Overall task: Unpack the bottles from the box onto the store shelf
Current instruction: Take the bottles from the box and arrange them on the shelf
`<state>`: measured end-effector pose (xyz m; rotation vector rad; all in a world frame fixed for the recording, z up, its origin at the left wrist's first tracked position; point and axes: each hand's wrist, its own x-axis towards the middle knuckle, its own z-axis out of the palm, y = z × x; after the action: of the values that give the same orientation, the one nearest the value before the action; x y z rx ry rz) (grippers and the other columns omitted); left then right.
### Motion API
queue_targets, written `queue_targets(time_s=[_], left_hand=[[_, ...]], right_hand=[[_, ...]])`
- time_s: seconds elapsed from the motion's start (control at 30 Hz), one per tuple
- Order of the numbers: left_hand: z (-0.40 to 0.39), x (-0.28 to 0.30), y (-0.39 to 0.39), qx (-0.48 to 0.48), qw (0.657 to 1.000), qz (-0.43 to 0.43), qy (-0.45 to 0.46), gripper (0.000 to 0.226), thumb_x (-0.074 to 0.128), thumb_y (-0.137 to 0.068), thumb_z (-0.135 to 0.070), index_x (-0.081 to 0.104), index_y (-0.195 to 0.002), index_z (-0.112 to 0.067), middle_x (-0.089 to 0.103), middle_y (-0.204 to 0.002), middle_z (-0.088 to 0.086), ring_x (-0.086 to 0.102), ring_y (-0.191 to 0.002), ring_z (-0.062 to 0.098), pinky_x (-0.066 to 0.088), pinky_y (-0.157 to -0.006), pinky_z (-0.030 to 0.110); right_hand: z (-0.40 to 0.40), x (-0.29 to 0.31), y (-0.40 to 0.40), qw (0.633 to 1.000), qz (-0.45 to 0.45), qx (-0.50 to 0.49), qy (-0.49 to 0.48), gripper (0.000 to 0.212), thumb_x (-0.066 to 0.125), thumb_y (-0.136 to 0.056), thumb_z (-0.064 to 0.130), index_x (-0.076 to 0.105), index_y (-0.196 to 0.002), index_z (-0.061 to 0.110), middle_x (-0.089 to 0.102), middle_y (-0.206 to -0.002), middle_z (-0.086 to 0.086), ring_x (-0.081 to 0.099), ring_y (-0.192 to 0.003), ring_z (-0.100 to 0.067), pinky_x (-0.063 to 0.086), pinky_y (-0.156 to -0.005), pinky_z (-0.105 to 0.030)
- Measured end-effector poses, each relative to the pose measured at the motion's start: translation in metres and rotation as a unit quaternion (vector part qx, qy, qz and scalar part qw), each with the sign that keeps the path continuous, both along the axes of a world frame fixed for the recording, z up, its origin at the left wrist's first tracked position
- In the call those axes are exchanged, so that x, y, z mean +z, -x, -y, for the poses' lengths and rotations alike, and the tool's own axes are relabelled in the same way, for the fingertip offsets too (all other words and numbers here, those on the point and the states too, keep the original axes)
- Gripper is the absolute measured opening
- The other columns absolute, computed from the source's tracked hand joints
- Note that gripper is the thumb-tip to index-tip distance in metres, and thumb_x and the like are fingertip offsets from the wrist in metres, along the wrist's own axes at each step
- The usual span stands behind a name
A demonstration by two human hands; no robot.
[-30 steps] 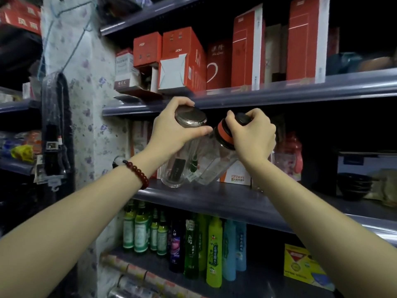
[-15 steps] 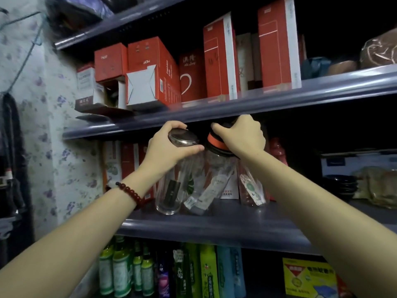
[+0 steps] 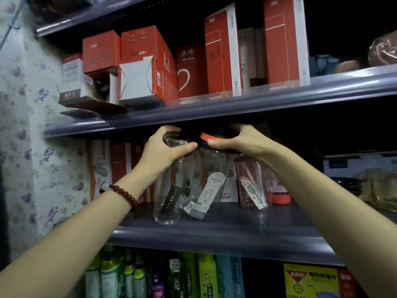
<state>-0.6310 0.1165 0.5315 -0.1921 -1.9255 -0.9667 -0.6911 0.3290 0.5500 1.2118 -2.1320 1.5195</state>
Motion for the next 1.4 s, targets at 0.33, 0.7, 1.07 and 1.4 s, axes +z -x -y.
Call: queue_targets(time_s=[0.33,0.7,1.07,1.4], left_hand=[[0.021,0.0,0.003,0.009,0.997,0.036,-0.069,0.071,0.077,-0.042,-0.069,0.061,-0.099,-0.029,0.069,-0.101,-0.01,0.065,-0.101,0.01,0.05,-0.097,0.037],[0.019,-0.013,0.01,-0.046,0.994,0.047,-0.092,0.079,0.081,-0.058,-0.053,0.048,-0.125,-0.028,0.062,-0.114,-0.013,0.06,-0.107,0.008,0.049,-0.096,0.033],[0.025,-0.025,0.016,-0.076,0.993,0.013,-0.085,0.055,0.079,-0.073,-0.028,0.048,-0.118,-0.028,0.061,-0.107,-0.012,0.059,-0.098,0.0,0.043,-0.076,0.01],[0.056,-0.053,0.021,-0.077,0.979,0.154,-0.108,0.113,0.088,-0.044,-0.056,0.026,-0.138,-0.046,0.049,-0.139,-0.005,0.052,-0.125,0.02,0.044,-0.103,0.048]], right_hand=[[0.036,-0.033,0.023,0.981,0.084,0.043,0.168,0.069,0.087,-0.062,0.004,0.055,-0.123,0.012,0.068,-0.109,0.001,0.067,-0.094,-0.011,0.052,-0.064,-0.013],[0.044,-0.053,0.04,0.972,0.061,0.008,0.228,0.076,0.092,-0.058,0.017,0.058,-0.126,0.013,0.069,-0.117,-0.001,0.067,-0.107,-0.012,0.055,-0.077,-0.021],[0.037,-0.042,0.017,0.954,0.075,0.088,0.277,0.033,0.085,-0.066,0.01,0.072,-0.096,0.017,0.077,-0.09,0.001,0.073,-0.087,-0.014,0.056,-0.083,-0.033],[0.072,-0.065,0.026,0.959,0.143,0.019,0.245,0.092,0.075,-0.061,0.064,0.049,-0.137,0.019,0.059,-0.134,-0.004,0.057,-0.122,-0.02,0.044,-0.105,-0.044]])
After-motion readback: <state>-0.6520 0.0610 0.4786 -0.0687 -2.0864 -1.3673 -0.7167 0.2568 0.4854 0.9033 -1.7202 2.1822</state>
